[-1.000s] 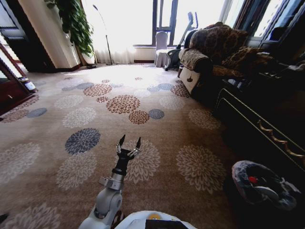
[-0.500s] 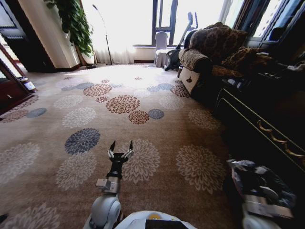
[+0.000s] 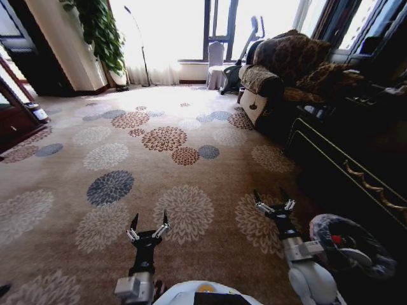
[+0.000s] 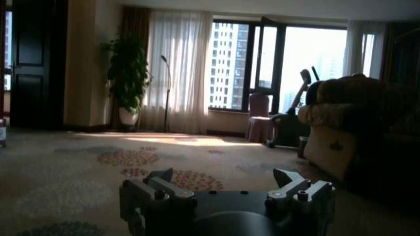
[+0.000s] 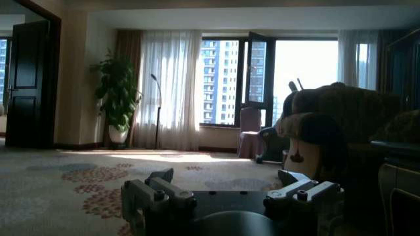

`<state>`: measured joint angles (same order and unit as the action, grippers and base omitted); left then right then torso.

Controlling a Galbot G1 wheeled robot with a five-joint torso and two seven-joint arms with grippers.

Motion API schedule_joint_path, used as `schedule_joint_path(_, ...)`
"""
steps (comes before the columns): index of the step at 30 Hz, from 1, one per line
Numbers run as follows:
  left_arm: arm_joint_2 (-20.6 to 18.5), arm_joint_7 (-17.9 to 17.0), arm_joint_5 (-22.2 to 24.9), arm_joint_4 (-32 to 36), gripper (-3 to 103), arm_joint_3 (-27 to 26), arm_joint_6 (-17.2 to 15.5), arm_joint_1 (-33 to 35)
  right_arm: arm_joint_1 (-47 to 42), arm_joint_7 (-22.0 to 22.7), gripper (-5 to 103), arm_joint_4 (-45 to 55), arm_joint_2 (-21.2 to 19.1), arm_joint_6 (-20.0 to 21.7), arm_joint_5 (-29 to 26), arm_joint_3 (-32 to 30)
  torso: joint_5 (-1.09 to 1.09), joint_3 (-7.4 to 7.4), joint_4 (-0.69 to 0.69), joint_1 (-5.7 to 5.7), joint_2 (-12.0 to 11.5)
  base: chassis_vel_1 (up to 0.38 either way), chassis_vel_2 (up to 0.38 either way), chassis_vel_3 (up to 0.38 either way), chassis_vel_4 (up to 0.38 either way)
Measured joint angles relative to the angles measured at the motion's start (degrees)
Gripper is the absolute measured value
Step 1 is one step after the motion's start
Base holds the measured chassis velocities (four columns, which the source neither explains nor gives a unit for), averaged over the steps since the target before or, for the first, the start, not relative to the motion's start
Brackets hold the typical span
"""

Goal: Pick up the trash from the ground and place it into the trash bin.

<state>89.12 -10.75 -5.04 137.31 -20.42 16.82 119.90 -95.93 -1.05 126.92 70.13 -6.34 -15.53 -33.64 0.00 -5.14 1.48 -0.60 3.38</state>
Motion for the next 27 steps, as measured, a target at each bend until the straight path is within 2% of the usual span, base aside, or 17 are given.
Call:
schedule_joint_path(5, 0.18, 3.17, -0.59, 1.50, 100, -0.10, 1.21, 0.91, -1.65, 0.00, 100, 2.25, 0.21, 3.15, -0.26, -0.47, 0.00, 0.00, -0.01, 0.00, 0.00, 0.000, 0.000, 0.000, 0.000)
schedule_joint_path(27, 0.03, 3.37, -0.30, 1.42, 100, -0.15, 1.15, 0.55, -1.84, 0.00, 100, 2.18, 0.25, 3.05, -0.65, -0.80, 0.00, 0.00, 0.00, 0.00, 0.00, 0.000, 0.000, 0.000, 0.000)
